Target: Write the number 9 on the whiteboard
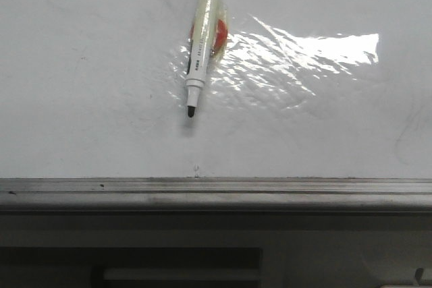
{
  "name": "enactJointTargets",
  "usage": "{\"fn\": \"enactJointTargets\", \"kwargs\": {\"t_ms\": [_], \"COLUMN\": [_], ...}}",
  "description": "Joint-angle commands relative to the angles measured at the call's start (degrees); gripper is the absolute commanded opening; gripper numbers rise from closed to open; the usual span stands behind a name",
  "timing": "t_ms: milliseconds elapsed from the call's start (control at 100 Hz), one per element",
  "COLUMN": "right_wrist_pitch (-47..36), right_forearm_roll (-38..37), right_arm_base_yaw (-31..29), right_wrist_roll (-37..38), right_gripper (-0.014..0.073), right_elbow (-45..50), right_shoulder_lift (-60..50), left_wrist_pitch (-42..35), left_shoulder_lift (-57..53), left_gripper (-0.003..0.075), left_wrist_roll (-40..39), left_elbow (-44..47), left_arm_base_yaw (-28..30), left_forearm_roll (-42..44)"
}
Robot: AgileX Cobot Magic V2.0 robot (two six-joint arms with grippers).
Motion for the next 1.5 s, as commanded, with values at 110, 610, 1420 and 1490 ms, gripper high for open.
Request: {"fn": "enactJointTargets", "kwargs": {"t_ms": [110,610,1420,1490], "right_wrist_pitch": [9.1,15.0,14.5,14.5], "right_forearm_roll": [-10.5,-11.0,-11.0,-11.0], "right_arm_base_yaw": [-0.2,-0.2,-0.2,-0.2], "right_wrist_roll": [-0.2,-0.3,-0.3,-0.3], "right_gripper": [-0.0041,0.0144,0.0429,0.0429], "right_elbow": [-11.5,-19.0,-20.4,-20.4], "right_shoulder_lift": [9.4,18.0,18.4,18.4], "left_wrist_pitch": [11.2,24.0,-5.9,-5.7], "left_shoulder_lift": [15.2,47.2,67.8,68.5], "left_gripper": [0.0029,0.0294,0.0295,0.0295], "left_wrist_roll": [8.5,25.4,22.0,22.0], "left_elbow": [-15.9,-35.0,-37.8,-38.9], "left_arm_base_yaw": [-0.2,-16.2,-43.0,-44.2], "left_forearm_roll": [6.0,4.6,1.1,1.1]}}
